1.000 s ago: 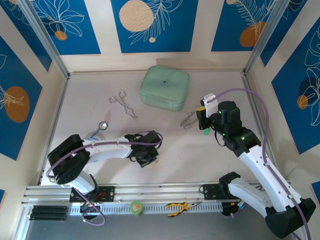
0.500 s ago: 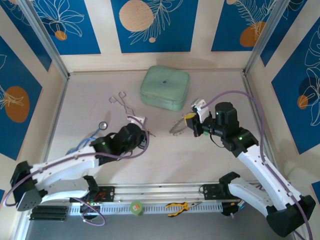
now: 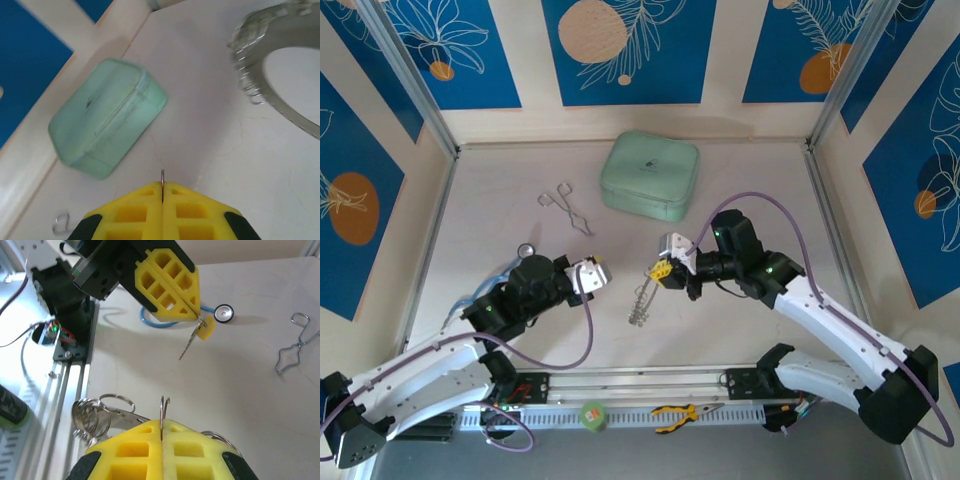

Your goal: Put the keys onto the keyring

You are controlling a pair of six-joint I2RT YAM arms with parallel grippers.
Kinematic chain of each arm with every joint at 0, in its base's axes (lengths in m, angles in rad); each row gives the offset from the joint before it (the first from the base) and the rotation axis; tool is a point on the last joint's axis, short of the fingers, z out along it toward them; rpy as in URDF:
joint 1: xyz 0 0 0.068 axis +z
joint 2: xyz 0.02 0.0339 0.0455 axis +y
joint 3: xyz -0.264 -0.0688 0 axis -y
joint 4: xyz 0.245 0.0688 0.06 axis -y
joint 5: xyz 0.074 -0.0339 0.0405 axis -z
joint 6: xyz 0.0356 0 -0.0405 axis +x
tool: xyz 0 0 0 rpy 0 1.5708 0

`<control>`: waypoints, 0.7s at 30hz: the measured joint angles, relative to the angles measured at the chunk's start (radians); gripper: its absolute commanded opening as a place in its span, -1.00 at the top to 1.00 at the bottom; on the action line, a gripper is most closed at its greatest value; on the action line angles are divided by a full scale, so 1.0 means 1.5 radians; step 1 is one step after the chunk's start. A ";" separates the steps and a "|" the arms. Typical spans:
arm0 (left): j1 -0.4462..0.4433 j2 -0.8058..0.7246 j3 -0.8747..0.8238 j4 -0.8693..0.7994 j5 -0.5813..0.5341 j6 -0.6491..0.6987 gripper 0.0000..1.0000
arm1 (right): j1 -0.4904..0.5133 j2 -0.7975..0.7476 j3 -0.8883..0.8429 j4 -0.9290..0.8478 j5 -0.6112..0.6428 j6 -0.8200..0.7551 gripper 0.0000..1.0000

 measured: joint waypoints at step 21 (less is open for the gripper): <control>0.079 0.119 -0.004 0.071 0.326 0.183 1.00 | 0.025 0.141 0.000 0.018 -0.014 -0.216 1.00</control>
